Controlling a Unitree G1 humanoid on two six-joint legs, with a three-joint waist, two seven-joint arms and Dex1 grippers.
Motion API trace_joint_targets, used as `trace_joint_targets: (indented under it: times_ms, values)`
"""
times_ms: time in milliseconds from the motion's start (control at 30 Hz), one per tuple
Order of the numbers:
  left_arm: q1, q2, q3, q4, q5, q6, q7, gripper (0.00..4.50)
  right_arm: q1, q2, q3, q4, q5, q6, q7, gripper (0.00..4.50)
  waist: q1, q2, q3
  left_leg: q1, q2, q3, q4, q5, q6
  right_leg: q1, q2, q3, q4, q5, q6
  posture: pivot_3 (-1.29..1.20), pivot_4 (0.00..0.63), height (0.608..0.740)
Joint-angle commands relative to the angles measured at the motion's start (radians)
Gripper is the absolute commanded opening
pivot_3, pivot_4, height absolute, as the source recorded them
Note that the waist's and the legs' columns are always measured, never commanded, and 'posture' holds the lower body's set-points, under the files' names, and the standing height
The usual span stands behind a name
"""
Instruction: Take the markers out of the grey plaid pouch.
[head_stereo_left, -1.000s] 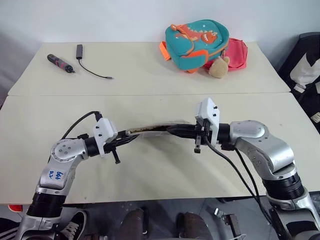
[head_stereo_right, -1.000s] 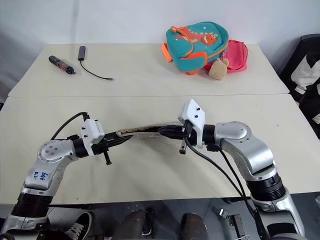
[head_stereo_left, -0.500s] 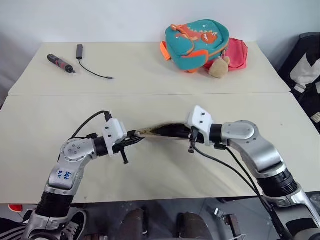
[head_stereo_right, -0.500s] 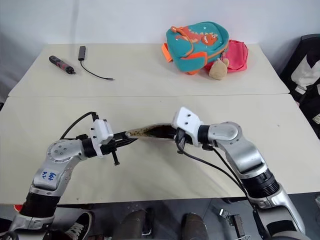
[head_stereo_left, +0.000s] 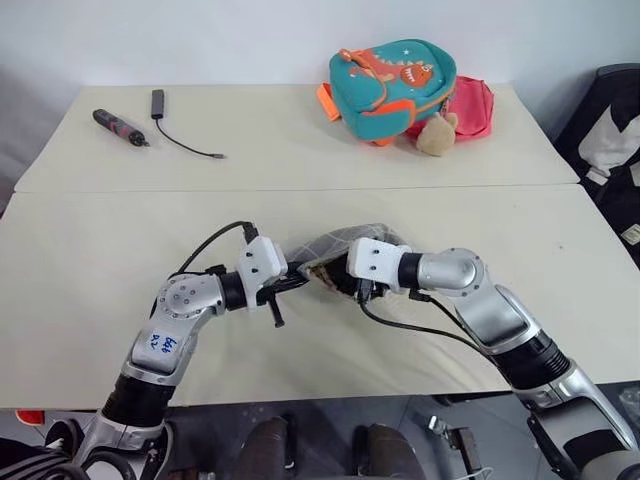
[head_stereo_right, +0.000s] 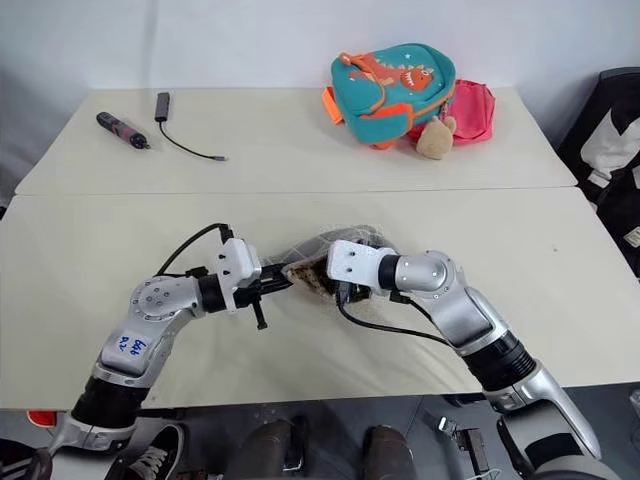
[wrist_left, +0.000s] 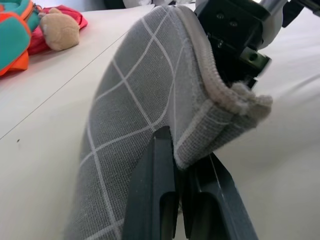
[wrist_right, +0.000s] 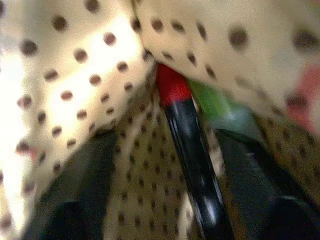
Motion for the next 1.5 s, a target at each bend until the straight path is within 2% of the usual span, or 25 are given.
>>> trace_joint_targets:
  times_ms: [33, 233, 333, 500, 733, 1033, 1133, 1233, 1300, 1333, 1500]
  values:
    - [-0.006, -0.006, 0.014, -0.032, -0.021, -0.02, -0.012, 0.0, -0.021, 0.006, -0.038, -0.013, -0.009, -0.017, -0.003, 4.49, 0.002, 0.0, 0.0, 0.0, 0.0, 0.0, 0.0, 0.0, 0.0, 0.0, 0.0, 0.0, 0.0, 0.0, 0.0, 0.0, 0.15, 0.74]
    - [-0.002, -0.015, 0.022, -0.025, -0.021, -0.024, -0.012, 0.0, -0.013, 0.025, -0.05, -0.027, 0.005, 0.002, 0.0, 4.49, 0.0, 0.0, 0.0, 0.0, 0.0, 0.0, 0.0, 0.0, 0.0, 0.0, 0.0, 0.0, 0.0, 0.0, 0.0, 0.0, 0.15, 0.74]
    - [0.0, -0.02, 0.027, -0.024, -0.027, -0.018, -0.009, 0.0, -0.009, 0.036, -0.062, -0.037, 0.025, 0.019, 0.005, 3.87, 0.001, 0.0, 0.0, 0.0, 0.0, 0.0, 0.0, 0.0, 0.0, 0.0, 0.0, 0.0, 0.0, 0.0, 0.0, 0.0, 0.15, 0.74]
    - [-0.002, -0.032, 0.036, -0.022, -0.034, -0.007, 0.003, 0.0, 0.0, 0.04, -0.042, -0.047, -0.008, -0.009, -0.005, 2.12, 0.0, 0.0, 0.0, 0.0, 0.0, 0.0, 0.0, 0.0, 0.0, 0.0, 0.0, 0.0, 0.0, 0.0, 0.0, 0.0, 0.15, 0.74]
    - [0.021, -0.062, 0.0, -0.091, -0.05, 0.047, 0.003, 0.0, 0.003, 0.093, 0.001, -0.016, -0.122, -0.024, -0.092, 2.12, 0.0, 0.0, 0.0, 0.0, 0.0, 0.0, 0.0, 0.0, 0.0, 0.0, 0.0, 0.0, 0.001, 0.0, 0.0, 0.0, 0.15, 0.74]
    - [0.031, -0.065, -0.025, -0.127, -0.027, 0.058, 0.007, 0.0, -0.002, 0.103, 0.028, 0.051, -0.189, -0.062, -0.087, 2.12, 0.0, 0.0, 0.0, 0.0, 0.0, 0.0, 0.0, 0.0, 0.0, 0.0, 0.0, 0.0, 0.001, 0.0, 0.0, 0.0, 0.15, 0.74]
    - [0.031, -0.06, -0.02, -0.116, -0.007, 0.046, 0.02, 0.0, 0.005, 0.112, -0.004, 0.042, -0.155, -0.052, -0.076, 1.55, 0.0, 0.0, 0.0, 0.0, 0.0, 0.0, 0.0, 0.0, 0.0, 0.0, 0.0, 0.0, 0.001, 0.0, 0.0, 0.0, 0.15, 0.74]
    - [0.027, -0.057, -0.007, -0.097, 0.01, 0.038, 0.041, 0.0, 0.023, 0.1, -0.015, 0.001, -0.123, -0.052, -0.036, 0.55, 0.001, 0.0, 0.0, 0.0, 0.0, 0.0, 0.0, 0.0, 0.0, 0.0, 0.0, 0.0, 0.001, 0.0, 0.0, 0.0, 0.15, 0.74]
    - [0.025, -0.05, -0.004, -0.085, 0.023, 0.03, 0.05, 0.0, 0.036, 0.087, -0.031, -0.034, -0.096, -0.047, -0.008, 0.34, 0.001, 0.0, 0.0, 0.0, 0.0, 0.0, 0.001, 0.0, 0.0, 0.0, 0.0, 0.0, 0.001, 0.0, 0.0, 0.0, 0.15, 0.74]
    - [0.025, -0.045, -0.002, -0.078, 0.028, 0.024, 0.05, 0.0, 0.043, 0.075, -0.043, -0.056, -0.075, -0.045, 0.015, 0.07, 0.002, 0.0, 0.0, 0.0, 0.0, 0.0, 0.001, 0.0, 0.0, 0.0, 0.0, 0.0, 0.001, 0.0, 0.0, 0.0, 0.15, 0.74]
    - [0.018, -0.02, 0.022, -0.041, 0.045, -0.005, 0.054, 0.0, 0.043, 0.027, -0.125, -0.14, 0.035, 0.006, 0.089, 0.03, 0.001, 0.0, 0.0, 0.0, 0.0, 0.0, 0.001, 0.0, 0.0, 0.0, 0.0, 0.0, 0.001, 0.0, 0.0, 0.0, 0.15, 0.74]
